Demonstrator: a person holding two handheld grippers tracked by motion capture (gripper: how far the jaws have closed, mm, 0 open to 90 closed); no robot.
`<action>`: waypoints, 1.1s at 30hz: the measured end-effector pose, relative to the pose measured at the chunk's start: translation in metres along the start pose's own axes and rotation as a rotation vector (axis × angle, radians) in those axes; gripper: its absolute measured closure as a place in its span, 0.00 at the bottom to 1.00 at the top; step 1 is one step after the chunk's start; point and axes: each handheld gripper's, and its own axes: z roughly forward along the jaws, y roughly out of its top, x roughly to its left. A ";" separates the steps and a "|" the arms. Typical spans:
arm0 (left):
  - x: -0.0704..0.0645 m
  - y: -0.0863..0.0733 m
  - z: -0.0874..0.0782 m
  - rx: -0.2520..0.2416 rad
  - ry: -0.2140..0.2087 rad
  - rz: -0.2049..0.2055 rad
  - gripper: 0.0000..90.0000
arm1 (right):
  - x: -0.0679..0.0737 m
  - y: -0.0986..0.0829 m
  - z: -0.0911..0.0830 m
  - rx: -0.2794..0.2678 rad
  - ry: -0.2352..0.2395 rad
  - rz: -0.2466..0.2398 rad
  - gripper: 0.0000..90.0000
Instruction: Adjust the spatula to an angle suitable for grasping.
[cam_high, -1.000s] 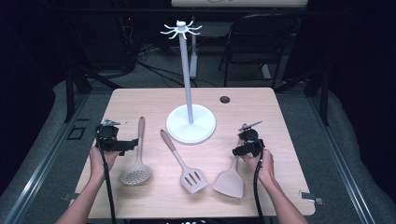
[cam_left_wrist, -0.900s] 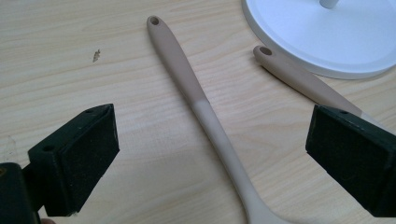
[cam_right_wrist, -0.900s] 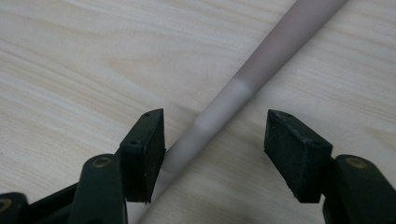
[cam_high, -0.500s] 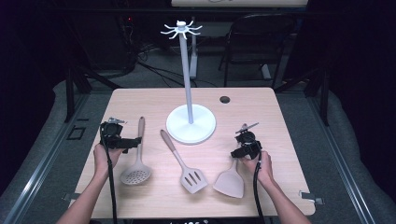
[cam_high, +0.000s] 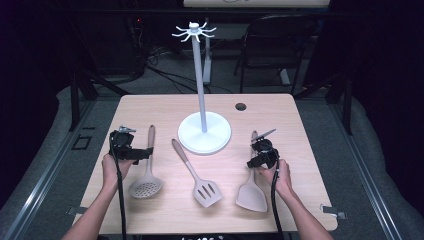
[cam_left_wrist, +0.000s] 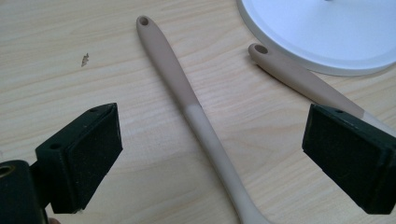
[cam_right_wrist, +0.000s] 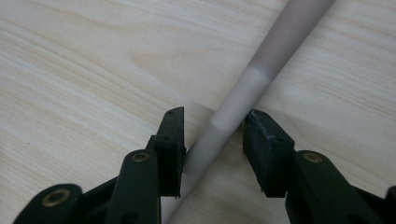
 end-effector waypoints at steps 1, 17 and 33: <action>0.000 -0.001 0.000 0.002 -0.003 -0.001 0.05 | 0.001 0.001 0.000 0.001 -0.004 -0.004 0.68; 0.002 -0.005 -0.004 0.011 0.001 0.000 0.05 | 0.020 0.009 0.006 0.083 -0.073 -0.147 0.76; 0.003 -0.006 -0.003 0.012 -0.021 -0.005 0.05 | 0.019 0.006 0.005 0.020 -0.051 -0.116 0.84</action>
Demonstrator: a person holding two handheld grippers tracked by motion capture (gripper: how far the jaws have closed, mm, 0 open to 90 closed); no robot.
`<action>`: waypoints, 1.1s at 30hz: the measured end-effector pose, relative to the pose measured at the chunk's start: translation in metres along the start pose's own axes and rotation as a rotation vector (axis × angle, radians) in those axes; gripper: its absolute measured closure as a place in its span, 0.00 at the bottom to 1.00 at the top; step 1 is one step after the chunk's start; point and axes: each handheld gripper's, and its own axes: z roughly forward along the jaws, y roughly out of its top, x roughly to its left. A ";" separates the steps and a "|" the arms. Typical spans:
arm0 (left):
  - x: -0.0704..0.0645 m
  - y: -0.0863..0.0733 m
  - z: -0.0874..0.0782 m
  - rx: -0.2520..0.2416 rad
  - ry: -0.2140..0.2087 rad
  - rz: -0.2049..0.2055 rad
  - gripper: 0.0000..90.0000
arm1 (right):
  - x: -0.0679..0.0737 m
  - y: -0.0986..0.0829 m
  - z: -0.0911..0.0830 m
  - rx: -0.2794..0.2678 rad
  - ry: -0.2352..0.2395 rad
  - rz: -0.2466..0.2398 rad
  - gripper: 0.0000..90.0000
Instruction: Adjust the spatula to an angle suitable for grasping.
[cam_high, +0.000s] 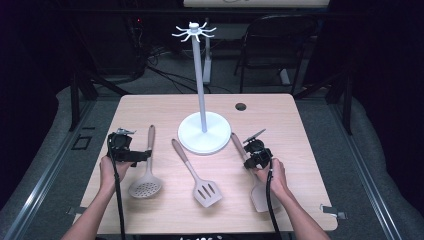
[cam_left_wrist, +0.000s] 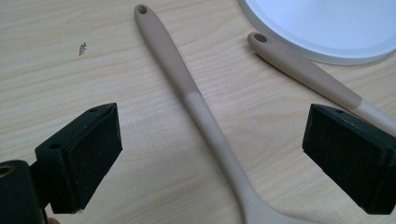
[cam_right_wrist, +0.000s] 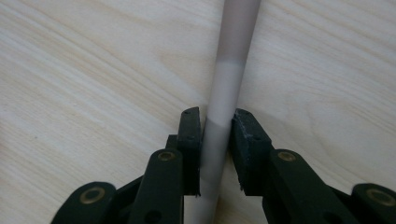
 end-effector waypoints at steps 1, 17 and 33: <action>0.000 0.000 0.000 0.000 -0.001 0.001 0.05 | -0.001 -0.001 -0.001 -0.005 -0.007 0.004 0.84; -0.001 0.000 -0.002 -0.007 -0.005 0.003 0.05 | 0.018 -0.001 -0.027 -0.102 0.026 -0.074 0.87; -0.009 0.003 -0.005 -0.038 -0.029 0.009 0.05 | 0.039 0.003 -0.054 -0.246 0.086 -0.179 0.87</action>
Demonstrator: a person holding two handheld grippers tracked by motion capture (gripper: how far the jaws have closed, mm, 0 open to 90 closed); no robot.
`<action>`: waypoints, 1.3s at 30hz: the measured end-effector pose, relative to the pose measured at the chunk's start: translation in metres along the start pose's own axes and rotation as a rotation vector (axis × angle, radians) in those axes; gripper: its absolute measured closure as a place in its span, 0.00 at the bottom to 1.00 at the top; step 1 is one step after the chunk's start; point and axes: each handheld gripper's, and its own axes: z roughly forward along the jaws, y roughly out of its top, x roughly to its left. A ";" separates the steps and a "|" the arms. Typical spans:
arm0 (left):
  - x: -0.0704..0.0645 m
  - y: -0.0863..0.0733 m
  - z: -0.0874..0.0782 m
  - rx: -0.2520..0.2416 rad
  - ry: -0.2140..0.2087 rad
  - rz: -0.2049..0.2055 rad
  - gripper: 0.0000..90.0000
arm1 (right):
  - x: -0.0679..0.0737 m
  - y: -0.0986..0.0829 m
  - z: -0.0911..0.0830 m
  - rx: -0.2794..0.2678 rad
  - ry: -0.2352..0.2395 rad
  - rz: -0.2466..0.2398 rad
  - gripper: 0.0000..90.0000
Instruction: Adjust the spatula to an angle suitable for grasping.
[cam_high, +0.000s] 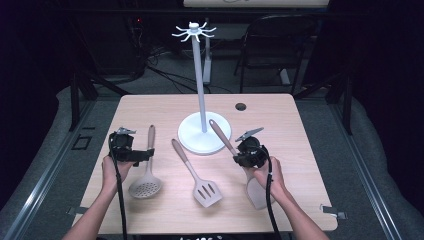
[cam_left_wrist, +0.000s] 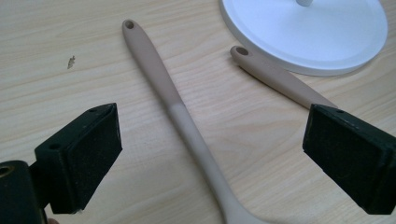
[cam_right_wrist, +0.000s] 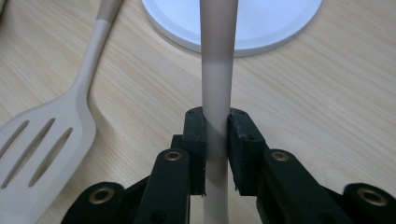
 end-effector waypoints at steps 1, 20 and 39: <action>-0.001 0.000 0.000 -0.002 -0.001 0.004 0.05 | 0.000 0.000 0.000 -0.008 -0.004 0.001 0.87; -0.031 0.014 -0.003 -0.100 -0.127 -0.008 0.03 | 0.011 0.011 -0.018 -0.131 0.038 -0.074 0.87; -0.071 0.044 0.015 -0.152 -0.264 0.052 0.03 | 0.014 0.024 -0.010 -0.142 0.044 -0.110 0.87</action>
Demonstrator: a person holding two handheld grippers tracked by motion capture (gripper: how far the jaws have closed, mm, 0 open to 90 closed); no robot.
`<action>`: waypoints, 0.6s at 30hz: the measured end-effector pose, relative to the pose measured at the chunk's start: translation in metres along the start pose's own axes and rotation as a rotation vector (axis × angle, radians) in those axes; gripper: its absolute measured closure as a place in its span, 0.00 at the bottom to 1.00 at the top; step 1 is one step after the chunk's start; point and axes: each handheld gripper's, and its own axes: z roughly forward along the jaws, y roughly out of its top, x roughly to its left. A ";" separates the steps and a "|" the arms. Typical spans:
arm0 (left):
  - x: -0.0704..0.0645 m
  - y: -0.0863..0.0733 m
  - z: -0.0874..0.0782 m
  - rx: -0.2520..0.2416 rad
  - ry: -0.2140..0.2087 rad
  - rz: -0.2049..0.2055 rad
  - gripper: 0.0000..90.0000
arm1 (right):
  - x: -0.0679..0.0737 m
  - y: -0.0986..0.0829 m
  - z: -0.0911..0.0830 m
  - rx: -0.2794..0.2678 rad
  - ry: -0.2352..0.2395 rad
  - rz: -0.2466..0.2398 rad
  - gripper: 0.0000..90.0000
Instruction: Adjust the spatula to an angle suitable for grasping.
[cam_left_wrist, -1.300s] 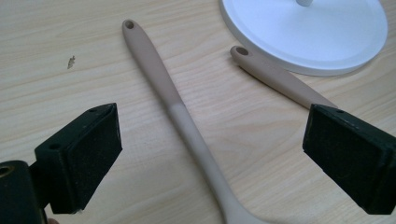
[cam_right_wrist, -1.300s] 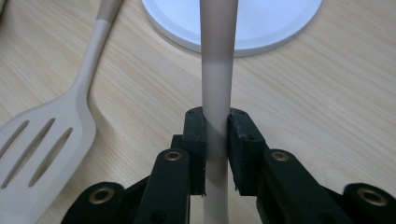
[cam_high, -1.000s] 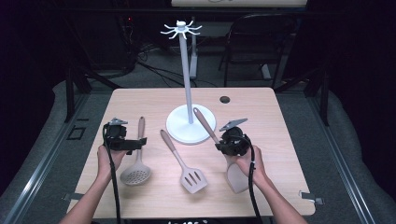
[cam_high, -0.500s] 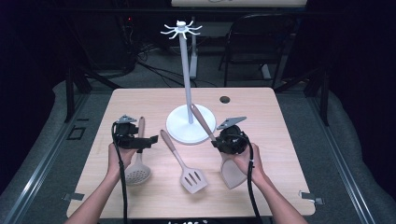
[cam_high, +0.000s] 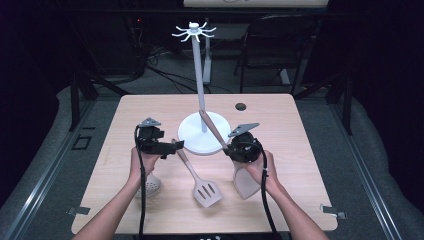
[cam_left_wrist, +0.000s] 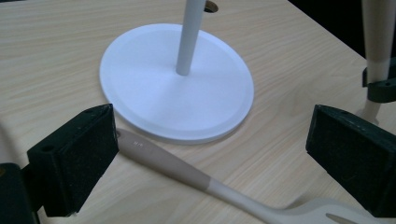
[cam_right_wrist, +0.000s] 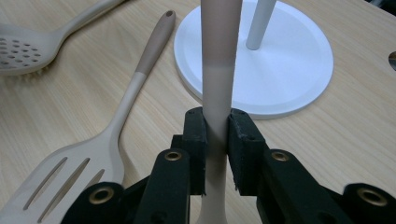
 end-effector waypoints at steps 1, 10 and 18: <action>-0.002 0.001 0.002 0.003 -0.005 0.006 0.03 | 0.000 0.000 0.001 -0.007 -0.003 0.001 0.87; -0.021 0.011 0.007 -0.023 -0.039 0.030 0.05 | 0.006 0.005 0.004 -0.008 0.011 -0.028 0.87; -0.037 0.016 0.014 -0.036 -0.093 0.046 0.08 | 0.012 0.005 0.002 -0.009 0.000 -0.053 0.87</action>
